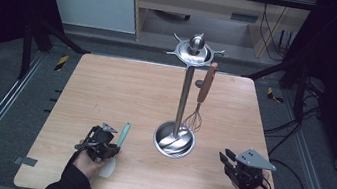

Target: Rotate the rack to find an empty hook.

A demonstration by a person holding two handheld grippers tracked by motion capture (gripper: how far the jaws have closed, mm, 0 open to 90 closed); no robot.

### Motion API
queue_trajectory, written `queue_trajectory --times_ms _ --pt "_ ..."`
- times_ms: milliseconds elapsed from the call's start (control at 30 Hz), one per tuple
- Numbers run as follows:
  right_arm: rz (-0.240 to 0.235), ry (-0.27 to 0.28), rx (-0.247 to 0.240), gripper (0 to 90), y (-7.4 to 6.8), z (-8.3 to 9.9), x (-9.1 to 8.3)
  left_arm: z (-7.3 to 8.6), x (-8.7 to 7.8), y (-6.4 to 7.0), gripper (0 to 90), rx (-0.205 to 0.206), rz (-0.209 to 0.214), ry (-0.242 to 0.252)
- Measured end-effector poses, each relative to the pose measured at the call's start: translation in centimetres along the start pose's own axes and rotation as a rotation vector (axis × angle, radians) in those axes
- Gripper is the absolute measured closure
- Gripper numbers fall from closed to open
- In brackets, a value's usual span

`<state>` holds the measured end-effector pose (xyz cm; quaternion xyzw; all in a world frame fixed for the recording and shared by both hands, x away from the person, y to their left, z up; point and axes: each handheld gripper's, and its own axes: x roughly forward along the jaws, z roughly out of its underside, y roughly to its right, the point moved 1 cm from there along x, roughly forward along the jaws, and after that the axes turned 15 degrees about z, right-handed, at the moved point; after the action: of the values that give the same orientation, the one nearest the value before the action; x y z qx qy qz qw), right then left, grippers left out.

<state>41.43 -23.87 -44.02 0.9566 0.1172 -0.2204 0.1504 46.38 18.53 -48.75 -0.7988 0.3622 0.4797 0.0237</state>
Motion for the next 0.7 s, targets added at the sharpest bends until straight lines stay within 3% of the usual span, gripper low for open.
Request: queue_trajectory --times_ms 100,167,300,400,533,700 --pt "-0.002 -0.001 0.003 72.4 0.0 0.0 0.0 0.0 0.2 0.6 79.1 0.056 0.001 -0.015" --pt "-0.002 -0.001 0.003 72.3 0.0 0.0 0.0 0.1 0.3 1.0 80.0 0.097 0.027 -0.024" --pt "-0.004 -0.001 0.001 72.1 0.0 0.0 0.0 0.1 0.5 1.8 79.7 0.171 -0.021 -0.058" --pt "-0.004 -0.002 -0.001 71.7 0.0 0.0 0.0 0.2 0.5 1.6 78.5 0.161 -0.015 -0.047" --pt "-0.006 -0.004 0.005 71.4 0.0 0.0 0.0 0.2 0.1 1.6 70.5 0.123 -0.030 -0.017" --pt "-0.008 -0.006 0.006 71.3 0.0 0.0 0.0 0.3 0.5 1.9 70.4 0.094 -0.035 -0.030"
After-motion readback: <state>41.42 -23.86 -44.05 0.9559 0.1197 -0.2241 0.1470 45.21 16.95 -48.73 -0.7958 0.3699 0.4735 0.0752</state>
